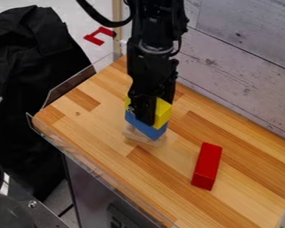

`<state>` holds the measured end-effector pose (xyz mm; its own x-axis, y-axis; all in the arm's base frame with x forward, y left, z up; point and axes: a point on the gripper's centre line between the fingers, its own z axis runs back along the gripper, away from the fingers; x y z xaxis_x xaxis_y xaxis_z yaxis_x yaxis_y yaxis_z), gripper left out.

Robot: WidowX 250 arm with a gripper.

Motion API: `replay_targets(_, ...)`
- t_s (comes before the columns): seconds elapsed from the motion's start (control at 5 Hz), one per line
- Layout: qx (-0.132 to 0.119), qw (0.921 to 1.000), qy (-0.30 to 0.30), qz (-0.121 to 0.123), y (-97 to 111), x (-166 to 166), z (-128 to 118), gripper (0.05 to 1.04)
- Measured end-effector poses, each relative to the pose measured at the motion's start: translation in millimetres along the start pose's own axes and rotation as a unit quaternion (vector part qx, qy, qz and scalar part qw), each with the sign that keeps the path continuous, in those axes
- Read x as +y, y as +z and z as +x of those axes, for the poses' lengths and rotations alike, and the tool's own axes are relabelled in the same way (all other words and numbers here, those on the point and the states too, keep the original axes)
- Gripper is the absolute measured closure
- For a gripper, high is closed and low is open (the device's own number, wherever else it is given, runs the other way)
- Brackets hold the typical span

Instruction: Take the yellow rectangular and put it on the top of the red rectangular

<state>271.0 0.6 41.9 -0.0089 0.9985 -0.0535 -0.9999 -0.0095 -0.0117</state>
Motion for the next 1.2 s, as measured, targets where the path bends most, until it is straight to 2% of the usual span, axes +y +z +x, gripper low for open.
replay_targets(0.4,0.001,0.9975,-0.069,0.014,8.4,-3.9,0.2,0.496)
replay_targets(0.6,-0.016,0.9951,-0.096,0.012,22.0,-7.9,4.4,0.496)
replay_targets(0.8,-0.029,0.9777,-0.208,0.011,31.5,-9.2,0.2,0.496)
replay_targets(1.0,-0.048,0.9423,-0.331,0.024,35.7,-14.8,-35.5,0.496)
replay_targets(1.2,-0.023,0.8952,-0.443,0.04,15.9,-8.4,-81.1,0.496)
